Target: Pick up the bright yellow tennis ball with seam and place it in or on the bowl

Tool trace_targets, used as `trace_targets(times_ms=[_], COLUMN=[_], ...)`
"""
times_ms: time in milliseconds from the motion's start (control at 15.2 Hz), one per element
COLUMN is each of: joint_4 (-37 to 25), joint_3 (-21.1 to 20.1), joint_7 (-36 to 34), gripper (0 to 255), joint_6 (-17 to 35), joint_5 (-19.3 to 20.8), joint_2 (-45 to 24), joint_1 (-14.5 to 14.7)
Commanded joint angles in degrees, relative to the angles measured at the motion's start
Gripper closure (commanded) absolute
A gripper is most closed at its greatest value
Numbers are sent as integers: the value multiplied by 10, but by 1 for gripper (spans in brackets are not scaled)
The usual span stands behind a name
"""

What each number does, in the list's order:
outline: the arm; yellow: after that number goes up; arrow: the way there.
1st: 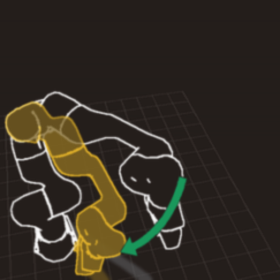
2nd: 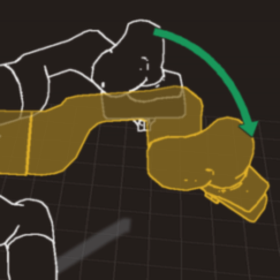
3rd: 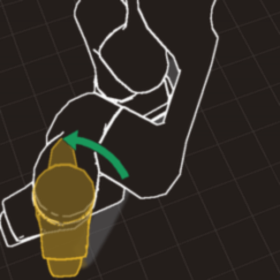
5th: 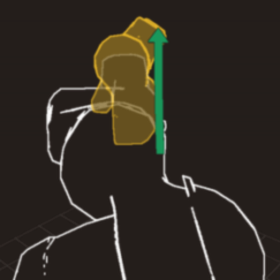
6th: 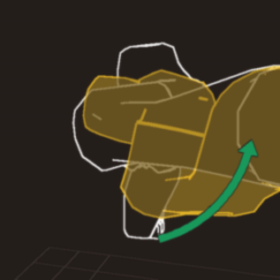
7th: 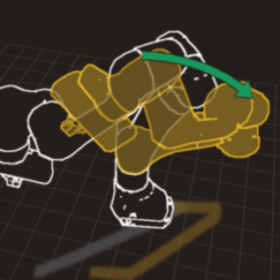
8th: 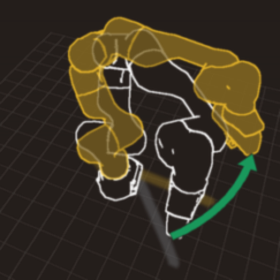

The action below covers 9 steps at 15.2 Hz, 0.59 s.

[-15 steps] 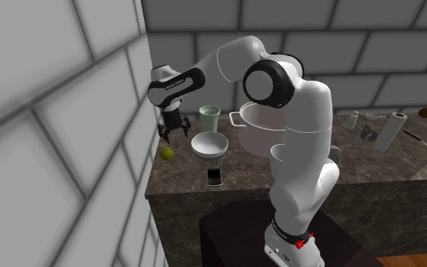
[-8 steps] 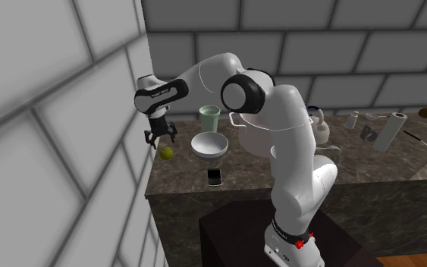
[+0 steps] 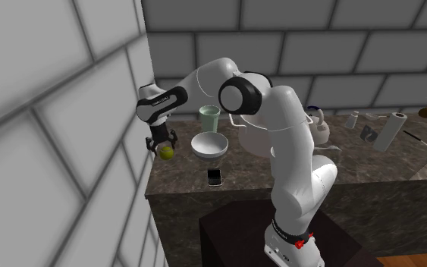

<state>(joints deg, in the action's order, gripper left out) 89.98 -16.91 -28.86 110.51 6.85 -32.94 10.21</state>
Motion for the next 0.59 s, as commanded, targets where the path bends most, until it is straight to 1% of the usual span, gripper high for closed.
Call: trace_targets(times_ms=[0,330,396,528], joint_4=[4,4,4,4], joint_3=[0,0,0,0], joint_7=[0,0,0,0], gripper=[0,0,255,255], joint_6=[3,3,3,3], joint_5=[0,0,0,0], joint_2=[1,1,1,1], joint_1=[-1,-1,-1,-1])
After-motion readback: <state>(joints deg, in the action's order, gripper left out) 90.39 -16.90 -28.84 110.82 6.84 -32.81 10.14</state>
